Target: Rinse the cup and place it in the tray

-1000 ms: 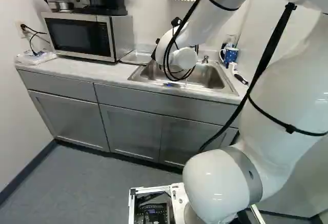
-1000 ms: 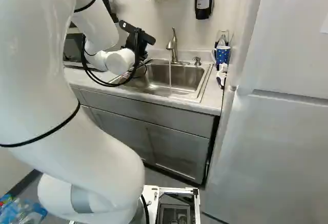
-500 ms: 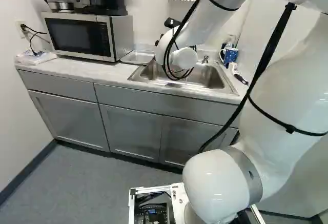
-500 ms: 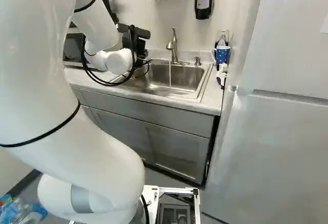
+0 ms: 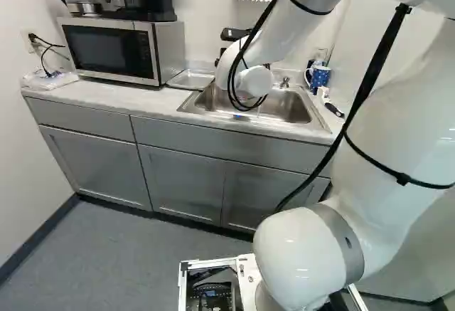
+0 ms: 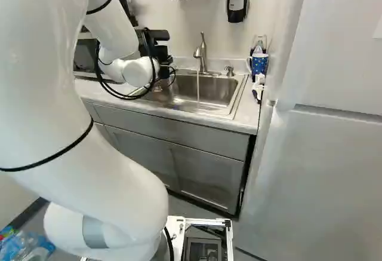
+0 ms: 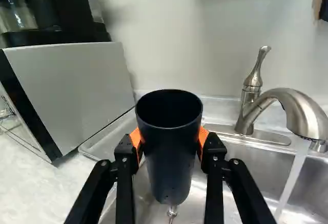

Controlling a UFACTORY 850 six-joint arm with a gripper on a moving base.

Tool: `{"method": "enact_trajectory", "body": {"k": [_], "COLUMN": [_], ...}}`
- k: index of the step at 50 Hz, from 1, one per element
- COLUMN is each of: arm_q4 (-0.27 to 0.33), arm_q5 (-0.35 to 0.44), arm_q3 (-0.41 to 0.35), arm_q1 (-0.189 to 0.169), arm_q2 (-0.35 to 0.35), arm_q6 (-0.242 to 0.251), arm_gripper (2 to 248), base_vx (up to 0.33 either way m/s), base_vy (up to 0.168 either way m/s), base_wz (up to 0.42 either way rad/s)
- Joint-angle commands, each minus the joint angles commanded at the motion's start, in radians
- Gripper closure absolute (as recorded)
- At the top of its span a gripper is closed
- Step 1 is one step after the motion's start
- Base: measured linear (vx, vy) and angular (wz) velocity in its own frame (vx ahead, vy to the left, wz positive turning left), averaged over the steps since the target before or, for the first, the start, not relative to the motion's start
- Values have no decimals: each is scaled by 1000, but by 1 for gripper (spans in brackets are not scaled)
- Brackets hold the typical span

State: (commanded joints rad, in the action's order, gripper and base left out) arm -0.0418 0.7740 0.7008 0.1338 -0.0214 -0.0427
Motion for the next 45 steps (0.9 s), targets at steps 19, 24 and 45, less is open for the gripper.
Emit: {"method": "enact_trajectory", "body": {"k": [19,24,45], "arm_q4": [0,0,0], "arm_q5": [0,0,0], "arm_q3": [65,91,190], "arm_q1": [18,26,66], "arm_q2": [64,89,182], "arm_q6": [0,0,0], "arm_gripper": [127,127,127], "base_vx": [0,0,0], "base_vy": [0,0,0], "base_wz": [0,0,0]}}
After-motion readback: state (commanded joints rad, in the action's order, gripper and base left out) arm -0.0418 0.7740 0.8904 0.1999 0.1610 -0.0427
